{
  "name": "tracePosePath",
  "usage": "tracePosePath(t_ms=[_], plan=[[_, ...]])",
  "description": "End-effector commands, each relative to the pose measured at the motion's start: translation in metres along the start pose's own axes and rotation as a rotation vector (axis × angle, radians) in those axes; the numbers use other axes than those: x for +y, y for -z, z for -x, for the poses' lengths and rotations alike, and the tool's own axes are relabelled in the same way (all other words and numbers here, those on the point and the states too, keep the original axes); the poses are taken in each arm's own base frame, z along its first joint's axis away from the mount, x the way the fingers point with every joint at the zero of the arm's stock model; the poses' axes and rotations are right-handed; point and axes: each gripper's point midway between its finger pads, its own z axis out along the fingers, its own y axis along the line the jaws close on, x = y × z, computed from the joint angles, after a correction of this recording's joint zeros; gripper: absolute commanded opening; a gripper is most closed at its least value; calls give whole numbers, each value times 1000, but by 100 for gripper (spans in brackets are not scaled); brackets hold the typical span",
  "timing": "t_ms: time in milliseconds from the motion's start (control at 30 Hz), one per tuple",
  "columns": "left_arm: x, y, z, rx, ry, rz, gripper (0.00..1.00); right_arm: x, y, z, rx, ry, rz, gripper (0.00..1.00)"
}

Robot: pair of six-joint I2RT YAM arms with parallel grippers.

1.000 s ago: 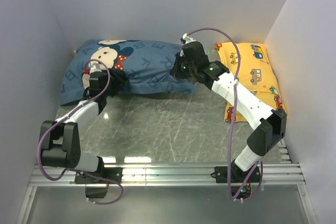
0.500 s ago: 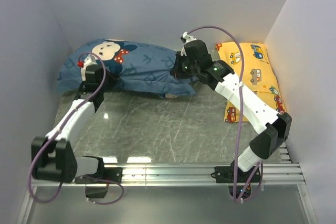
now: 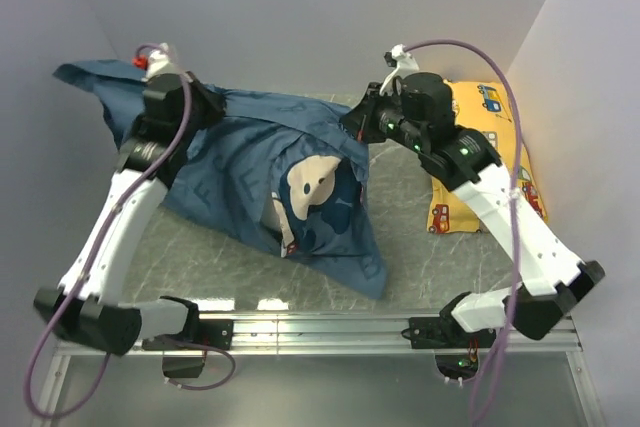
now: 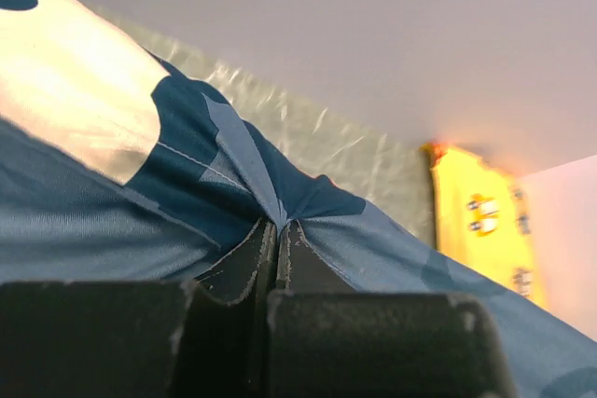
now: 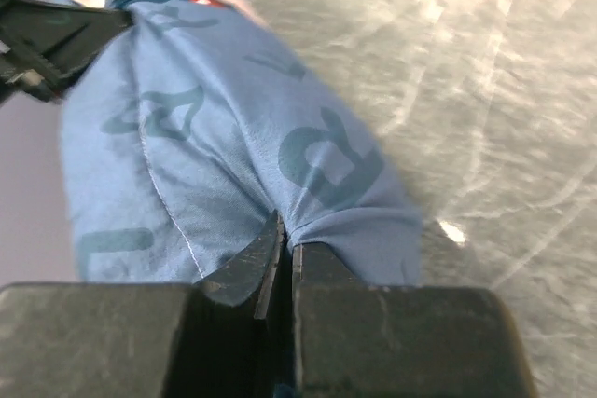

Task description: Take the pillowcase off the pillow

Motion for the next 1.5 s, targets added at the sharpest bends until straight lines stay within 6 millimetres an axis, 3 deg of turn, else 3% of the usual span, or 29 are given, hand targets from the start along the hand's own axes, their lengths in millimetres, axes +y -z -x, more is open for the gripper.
tracePosePath(t_ms=[0, 33, 100, 133, 167, 233, 267, 367, 433, 467, 500, 567, 633, 667, 767, 833, 867, 900, 967, 1000, 1033, 1067, 1133, 1267, 1367, 1400, 1467], plan=[[-10, -37, -14, 25, -29, -16, 0, -63, -52, -39, 95, -26, -161, 0], [-7, -46, -25, 49, -25, -5, 0, -80, -71, -55, 143, -39, -201, 0], [2, -68, -53, 117, -27, 12, 0, -106, -88, -63, 184, -73, -244, 0], [6, -75, -63, 141, -24, 21, 1, -121, -103, -79, 230, -88, -273, 0], [13, -88, -81, 184, -26, 40, 0, -128, -108, -85, 252, -92, -291, 8], [16, -99, -93, 213, -25, 39, 0, -143, -117, -89, 264, -92, -347, 22], [21, -108, -104, 237, -29, 56, 1, -144, -119, -87, 256, -87, -355, 39], [21, -124, -112, 259, -38, 56, 1, -147, -114, -73, 209, -77, -384, 61], [7, -131, -103, 254, -49, 21, 2, -146, -105, -60, 166, -69, -402, 67], [8, -136, -107, 271, -56, 25, 10, -146, -102, -54, 143, -69, -410, 71], [-5, -137, -96, 253, -58, -10, 30, -144, -92, -49, 116, -69, -415, 73], [-16, -137, -85, 223, -74, -38, 56, -146, -82, -37, 52, -72, -443, 78], [-29, -134, -69, 185, -88, -69, 76, -145, -67, -32, 9, -75, -445, 79], [-34, -131, -61, 167, -88, -82, 80, -143, -63, -28, -11, -80, -441, 80], [-50, -116, -46, 136, -106, -110, 86, -129, -55, -30, -14, -84, -390, 80], [-57, -103, -51, 137, -132, -119, 87, -117, -53, -41, 2, -71, -350, 80], [-60, -93, -44, 111, -131, -113, 88, -114, -53, -44, -2, -56, -353, 81], [-54, -89, -55, 131, -132, -99, 88, -102, -57, -58, 23, -33, -337, 81], [-65, -71, -66, 137, -128, -114, 88, -97, -66, -72, 48, -21, -330, 82], [-58, -68, -86, 168, -139, -96, 88, -96, -77, -88, 91, -16, -328, 82], [-70, -59, -103, 190, -147, -127, 88, -98, -82, -96, 109, -20, -332, 82], [-64, -53, -117, 199, -161, -107, 89, -100, -88, -103, 121, -31, -336, 82], [-73, -42, -141, 227, -194, -119, 89, -104, -99, -119, 155, -40, -328, 82], [-56, -43, -188, 310, -256, -54, 90, -116, -112, -145, 201, -57, -355, 81], [-49, -45, -210, 340, -286, -30, 90, -124, -111, -160, 223, -59, -358, 76], [-46, -44, -215, 352, -292, -23, 90, -124, -109, -160, 218, -62, -354, 74], [-39, -46, -225, 368, -311, 5, 90, -129, -106, -169, 234, -65, -363, 48]])
